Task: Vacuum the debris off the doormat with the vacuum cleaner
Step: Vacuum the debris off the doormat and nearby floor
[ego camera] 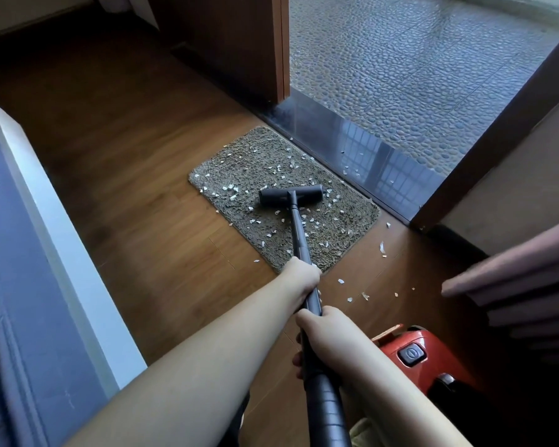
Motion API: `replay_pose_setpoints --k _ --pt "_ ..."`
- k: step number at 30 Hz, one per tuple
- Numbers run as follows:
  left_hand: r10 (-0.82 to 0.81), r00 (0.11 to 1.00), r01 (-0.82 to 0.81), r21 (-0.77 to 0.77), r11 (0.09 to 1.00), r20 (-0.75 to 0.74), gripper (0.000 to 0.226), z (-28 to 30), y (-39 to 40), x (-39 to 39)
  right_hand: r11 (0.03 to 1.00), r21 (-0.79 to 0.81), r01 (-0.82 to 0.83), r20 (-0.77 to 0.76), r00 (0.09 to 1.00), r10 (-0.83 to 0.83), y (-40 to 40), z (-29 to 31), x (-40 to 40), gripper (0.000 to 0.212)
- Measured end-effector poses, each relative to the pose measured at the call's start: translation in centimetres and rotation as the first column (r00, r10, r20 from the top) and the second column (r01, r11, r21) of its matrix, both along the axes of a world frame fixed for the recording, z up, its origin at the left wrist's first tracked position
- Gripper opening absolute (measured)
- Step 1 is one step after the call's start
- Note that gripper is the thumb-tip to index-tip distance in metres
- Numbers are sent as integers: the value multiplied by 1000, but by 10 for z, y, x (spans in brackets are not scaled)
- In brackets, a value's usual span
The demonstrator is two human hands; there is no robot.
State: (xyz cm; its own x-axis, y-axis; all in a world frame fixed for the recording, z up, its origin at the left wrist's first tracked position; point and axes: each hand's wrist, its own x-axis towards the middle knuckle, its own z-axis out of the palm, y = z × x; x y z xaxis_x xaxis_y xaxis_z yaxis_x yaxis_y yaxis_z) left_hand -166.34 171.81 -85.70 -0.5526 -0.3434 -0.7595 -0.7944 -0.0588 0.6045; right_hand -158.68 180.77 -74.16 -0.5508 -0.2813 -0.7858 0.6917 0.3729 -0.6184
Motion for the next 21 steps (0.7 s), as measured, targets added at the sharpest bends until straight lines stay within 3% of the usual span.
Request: replay_pose_setpoints --k 5,21 --pt "-4 1000 6 -74 997 29 43 -8 -17 -22 1000 -26 -3 6 1000 3 -13 -7 -18 8" --pt "16 1000 -15 -25 1000 25 36 -14 -44 -88 989 -102 112 49 993 -107 -35 -22 -77 12"
